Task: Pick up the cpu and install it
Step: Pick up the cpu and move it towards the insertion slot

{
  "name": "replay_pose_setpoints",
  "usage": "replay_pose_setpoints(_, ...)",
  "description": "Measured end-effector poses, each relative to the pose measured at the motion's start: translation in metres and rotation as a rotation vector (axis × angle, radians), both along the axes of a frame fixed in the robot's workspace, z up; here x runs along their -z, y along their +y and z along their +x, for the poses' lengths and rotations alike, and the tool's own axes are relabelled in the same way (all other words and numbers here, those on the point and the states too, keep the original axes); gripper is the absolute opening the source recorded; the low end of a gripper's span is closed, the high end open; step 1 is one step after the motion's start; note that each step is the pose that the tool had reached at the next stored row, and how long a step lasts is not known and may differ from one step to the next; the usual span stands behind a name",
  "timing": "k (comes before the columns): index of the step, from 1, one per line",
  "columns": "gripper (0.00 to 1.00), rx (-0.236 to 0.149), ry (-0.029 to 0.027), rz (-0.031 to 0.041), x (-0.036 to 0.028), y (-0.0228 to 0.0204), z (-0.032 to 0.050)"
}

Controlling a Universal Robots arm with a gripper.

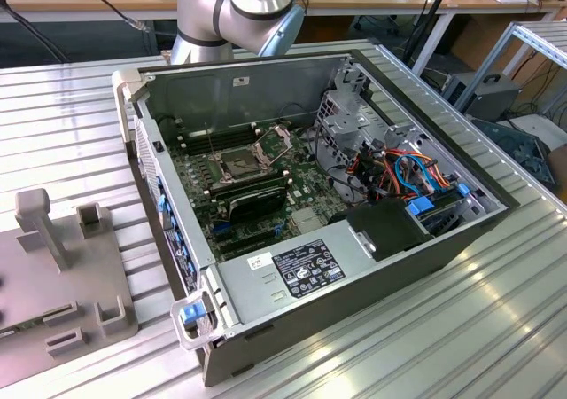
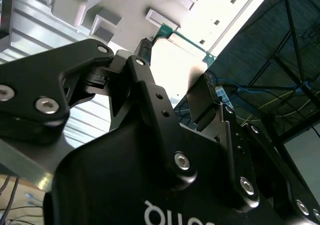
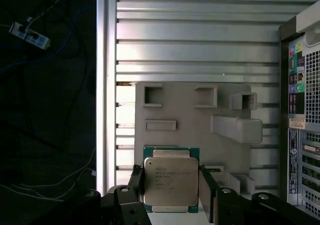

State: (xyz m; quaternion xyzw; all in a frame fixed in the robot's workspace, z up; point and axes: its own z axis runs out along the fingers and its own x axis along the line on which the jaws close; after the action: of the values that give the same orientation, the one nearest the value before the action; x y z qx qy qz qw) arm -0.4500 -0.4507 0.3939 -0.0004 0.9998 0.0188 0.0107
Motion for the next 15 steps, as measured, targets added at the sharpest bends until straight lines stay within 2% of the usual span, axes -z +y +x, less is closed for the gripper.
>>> replay_pose_setpoints(15, 0.54, 0.0, 0.0, -0.0001, 0.0, 0.0, 0.0338)
